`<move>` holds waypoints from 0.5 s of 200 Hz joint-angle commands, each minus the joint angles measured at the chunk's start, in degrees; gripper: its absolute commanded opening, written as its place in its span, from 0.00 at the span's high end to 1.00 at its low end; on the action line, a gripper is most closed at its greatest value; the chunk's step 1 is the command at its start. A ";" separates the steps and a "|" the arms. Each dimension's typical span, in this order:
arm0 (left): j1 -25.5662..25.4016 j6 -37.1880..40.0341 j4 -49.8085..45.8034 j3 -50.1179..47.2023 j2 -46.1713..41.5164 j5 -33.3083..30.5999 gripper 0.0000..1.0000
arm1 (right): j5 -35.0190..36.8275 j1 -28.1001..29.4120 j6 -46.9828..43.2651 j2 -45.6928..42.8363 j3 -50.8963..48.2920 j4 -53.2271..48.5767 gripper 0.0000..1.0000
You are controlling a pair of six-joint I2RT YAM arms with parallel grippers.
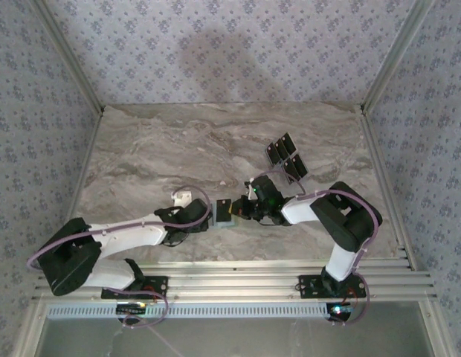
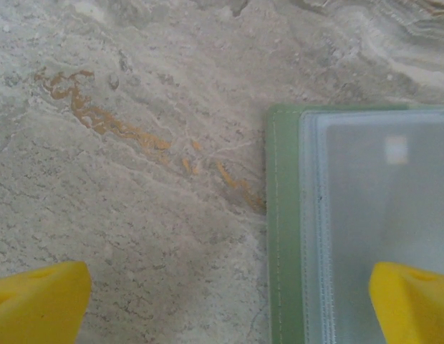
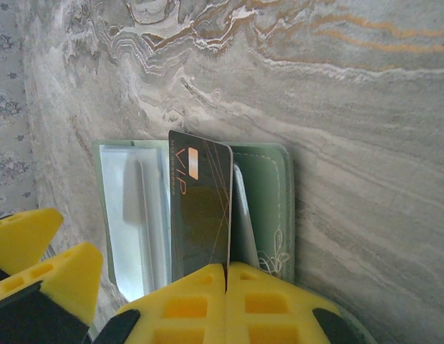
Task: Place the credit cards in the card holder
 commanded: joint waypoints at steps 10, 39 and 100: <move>0.10 -1.13 -2.74 0.21 1.79 -1.41 0.00 | 0.14 -0.44 0.32 0.77 -1.20 -1.63 1.00; 0.10 -2.94 -6.38 1.12 3.22 -2.77 0.00 | 0.01 -0.42 0.66 0.81 -1.42 -1.09 1.00; 0.03 -5.60 -10.41 1.58 3.40 -4.02 0.00 | -1.24 -0.88 0.98 0.01 -1.51 -0.07 1.00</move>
